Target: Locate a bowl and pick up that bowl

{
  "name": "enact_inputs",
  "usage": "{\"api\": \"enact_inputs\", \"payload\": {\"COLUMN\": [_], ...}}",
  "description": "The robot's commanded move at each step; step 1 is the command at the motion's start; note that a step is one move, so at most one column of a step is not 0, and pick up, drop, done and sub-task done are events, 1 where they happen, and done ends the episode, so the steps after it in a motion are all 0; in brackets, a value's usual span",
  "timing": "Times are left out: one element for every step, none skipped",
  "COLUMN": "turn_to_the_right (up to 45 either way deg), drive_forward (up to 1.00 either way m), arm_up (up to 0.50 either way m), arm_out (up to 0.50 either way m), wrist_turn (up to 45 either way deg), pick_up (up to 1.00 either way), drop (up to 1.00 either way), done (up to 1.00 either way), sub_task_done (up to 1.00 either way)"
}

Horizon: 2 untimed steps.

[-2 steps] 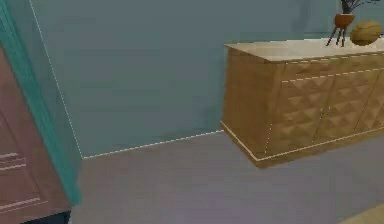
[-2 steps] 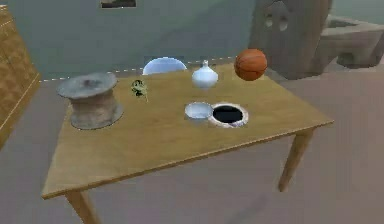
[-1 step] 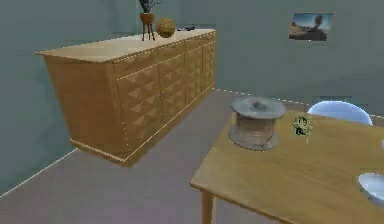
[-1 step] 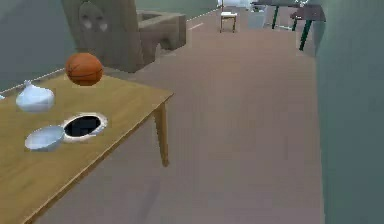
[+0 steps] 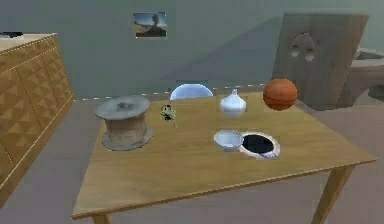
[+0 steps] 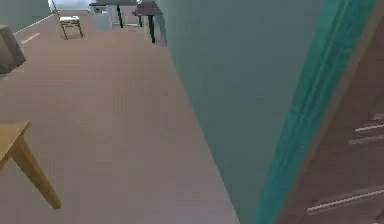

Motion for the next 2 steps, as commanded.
{"api": "enact_inputs", "payload": {"turn_to_the_right": [0.0,-45.0], "drive_forward": [0.35,0.0], "arm_up": [0.0,0.0], "arm_out": [0.0,0.0], "wrist_turn": [0.0,0.0], "pick_up": [0.0,0.0], "drop": [0.0,0.0], "done": [0.0,0.0], "sub_task_done": [0.0,0.0]}}
